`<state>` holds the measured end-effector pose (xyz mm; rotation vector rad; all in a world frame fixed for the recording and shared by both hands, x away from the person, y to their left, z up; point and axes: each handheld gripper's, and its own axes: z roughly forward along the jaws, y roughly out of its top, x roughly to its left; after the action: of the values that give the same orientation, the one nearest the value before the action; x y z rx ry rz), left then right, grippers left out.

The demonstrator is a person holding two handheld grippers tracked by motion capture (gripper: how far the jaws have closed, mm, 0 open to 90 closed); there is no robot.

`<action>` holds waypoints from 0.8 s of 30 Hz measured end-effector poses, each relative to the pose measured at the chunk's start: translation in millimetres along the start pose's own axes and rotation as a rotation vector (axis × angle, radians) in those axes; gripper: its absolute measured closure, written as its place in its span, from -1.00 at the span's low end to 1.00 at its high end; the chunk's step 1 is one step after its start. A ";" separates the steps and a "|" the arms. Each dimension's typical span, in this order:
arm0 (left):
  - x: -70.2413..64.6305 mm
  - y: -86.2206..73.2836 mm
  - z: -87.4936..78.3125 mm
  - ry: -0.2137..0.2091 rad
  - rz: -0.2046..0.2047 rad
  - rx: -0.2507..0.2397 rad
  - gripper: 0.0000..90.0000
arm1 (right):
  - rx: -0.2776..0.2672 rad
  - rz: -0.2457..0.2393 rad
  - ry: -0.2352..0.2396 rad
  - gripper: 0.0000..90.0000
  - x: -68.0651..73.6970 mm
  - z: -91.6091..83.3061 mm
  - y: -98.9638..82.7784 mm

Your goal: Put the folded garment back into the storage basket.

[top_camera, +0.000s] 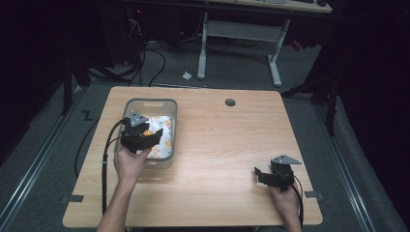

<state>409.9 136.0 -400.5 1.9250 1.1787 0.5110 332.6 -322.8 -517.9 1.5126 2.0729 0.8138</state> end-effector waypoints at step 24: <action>-30.0 -7.8 -11.7 -0.098 0.018 -0.045 -0.02 | 0.002 0.000 0.000 -0.46 -0.1 -0.1 0.1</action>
<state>383.2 116.6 -397.8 1.9021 1.0794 0.4444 332.6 -322.9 -517.8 1.5133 2.0744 0.8124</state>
